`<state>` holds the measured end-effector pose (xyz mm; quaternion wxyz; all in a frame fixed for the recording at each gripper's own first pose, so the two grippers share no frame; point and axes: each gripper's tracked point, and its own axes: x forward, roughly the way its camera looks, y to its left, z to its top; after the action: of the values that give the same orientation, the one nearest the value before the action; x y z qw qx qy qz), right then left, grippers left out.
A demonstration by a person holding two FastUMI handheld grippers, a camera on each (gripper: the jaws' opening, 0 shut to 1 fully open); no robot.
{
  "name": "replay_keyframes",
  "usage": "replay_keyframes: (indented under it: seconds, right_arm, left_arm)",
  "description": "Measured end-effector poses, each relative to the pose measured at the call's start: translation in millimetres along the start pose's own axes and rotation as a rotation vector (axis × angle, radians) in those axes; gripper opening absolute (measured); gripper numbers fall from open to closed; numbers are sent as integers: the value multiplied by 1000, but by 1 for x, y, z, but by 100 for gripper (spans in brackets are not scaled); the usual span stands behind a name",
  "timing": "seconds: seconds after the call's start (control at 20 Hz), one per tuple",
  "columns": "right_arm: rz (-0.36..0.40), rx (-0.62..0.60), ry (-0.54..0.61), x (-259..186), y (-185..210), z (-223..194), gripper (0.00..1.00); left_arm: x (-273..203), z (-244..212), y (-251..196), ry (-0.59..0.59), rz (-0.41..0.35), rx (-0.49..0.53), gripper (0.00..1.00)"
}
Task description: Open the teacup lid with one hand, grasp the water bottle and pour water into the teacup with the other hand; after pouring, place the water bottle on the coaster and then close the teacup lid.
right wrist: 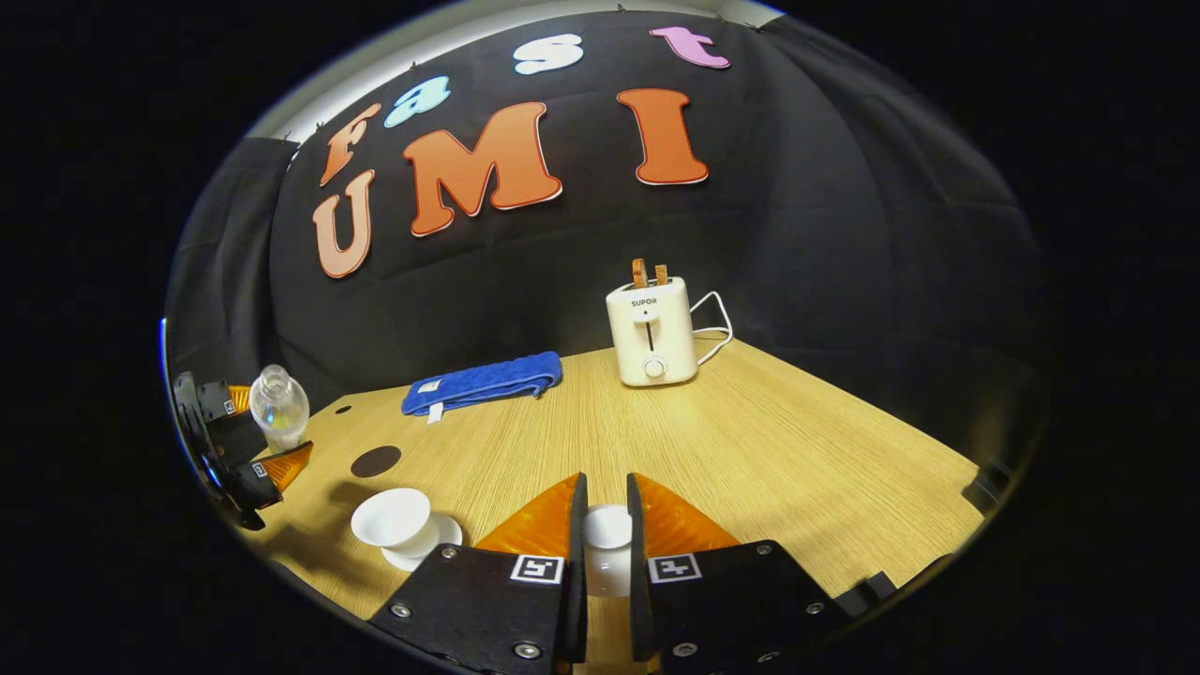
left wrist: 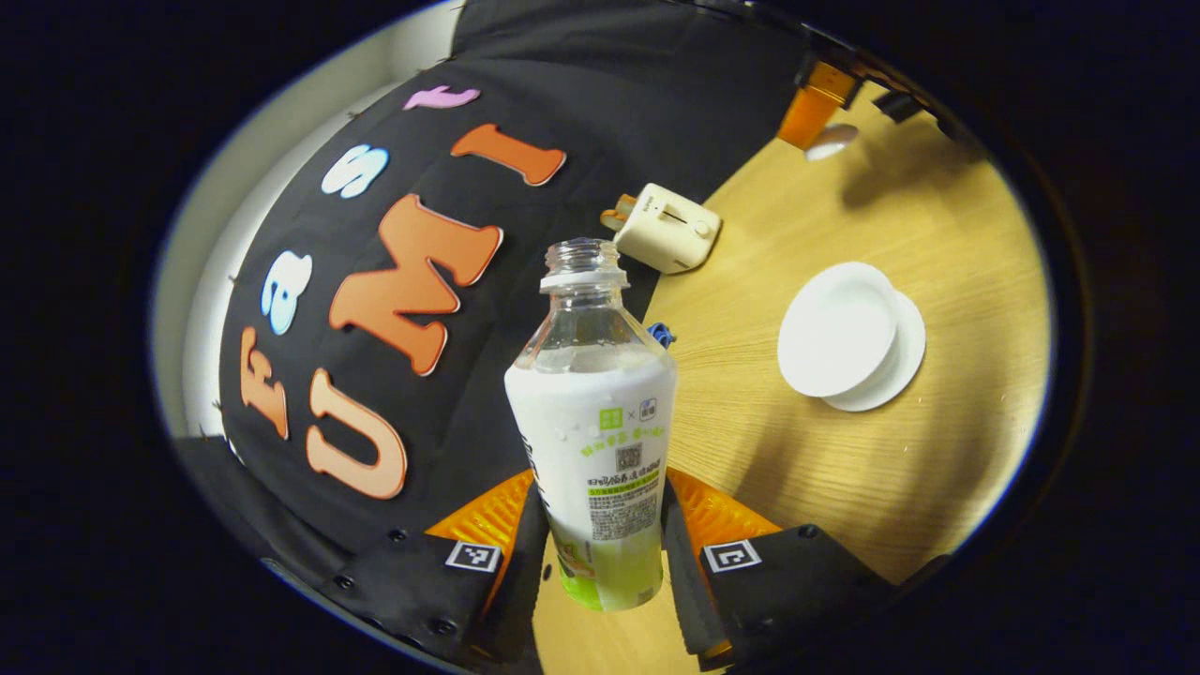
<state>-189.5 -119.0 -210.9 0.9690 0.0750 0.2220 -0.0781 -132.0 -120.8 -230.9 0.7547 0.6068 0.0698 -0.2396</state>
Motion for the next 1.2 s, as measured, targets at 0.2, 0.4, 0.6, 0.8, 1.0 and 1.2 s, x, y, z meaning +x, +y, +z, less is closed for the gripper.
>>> replay_keyframes:
  seconds: [0.2, 0.4, 0.6, 0.8, 1.0, 1.2]
  right_arm:
    - [-2, 7, 4, 0, -3, -1, 18]
    - [-4, 12, 8, 0, -6, -2, 18]
    - [-2, 13, 11, 0, -7, -3, 18]
    - [3, 16, 8, -1, -7, -1, 18]
    - [1, 25, 7, -1, -10, -1, 18]
    - [2, 29, 6, -1, -11, 0, 18]
  left_arm:
    - [3, 0, -18, 9, -63, 163, 62]
    - [8, -4, -24, 29, -107, 287, 62]
    - [9, 1, -25, 38, -161, 460, 63]
    - [8, 5, -19, 51, -193, 600, 64]
    - [4, 8, -16, 61, -227, 707, 62]
    - [8, 8, -18, 67, -253, 782, 64]
